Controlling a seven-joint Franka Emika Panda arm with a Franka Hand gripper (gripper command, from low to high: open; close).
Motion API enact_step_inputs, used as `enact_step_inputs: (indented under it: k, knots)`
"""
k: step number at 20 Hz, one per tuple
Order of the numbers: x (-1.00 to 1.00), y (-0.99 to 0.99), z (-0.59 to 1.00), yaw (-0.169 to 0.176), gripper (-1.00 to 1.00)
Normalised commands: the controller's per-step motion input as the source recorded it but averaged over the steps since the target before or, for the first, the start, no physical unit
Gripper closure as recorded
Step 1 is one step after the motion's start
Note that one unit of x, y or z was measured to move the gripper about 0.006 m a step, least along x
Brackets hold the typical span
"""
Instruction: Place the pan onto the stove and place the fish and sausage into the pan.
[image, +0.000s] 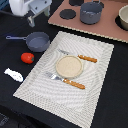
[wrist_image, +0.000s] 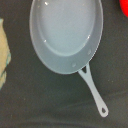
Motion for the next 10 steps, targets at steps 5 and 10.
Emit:
enact_step_inputs:
  k: [5,10]
  knots:
    - [-0.3,-0.15,-0.42,-0.077,-1.0]
    - [-0.39,-0.01,-0.41,-0.079,-1.0]
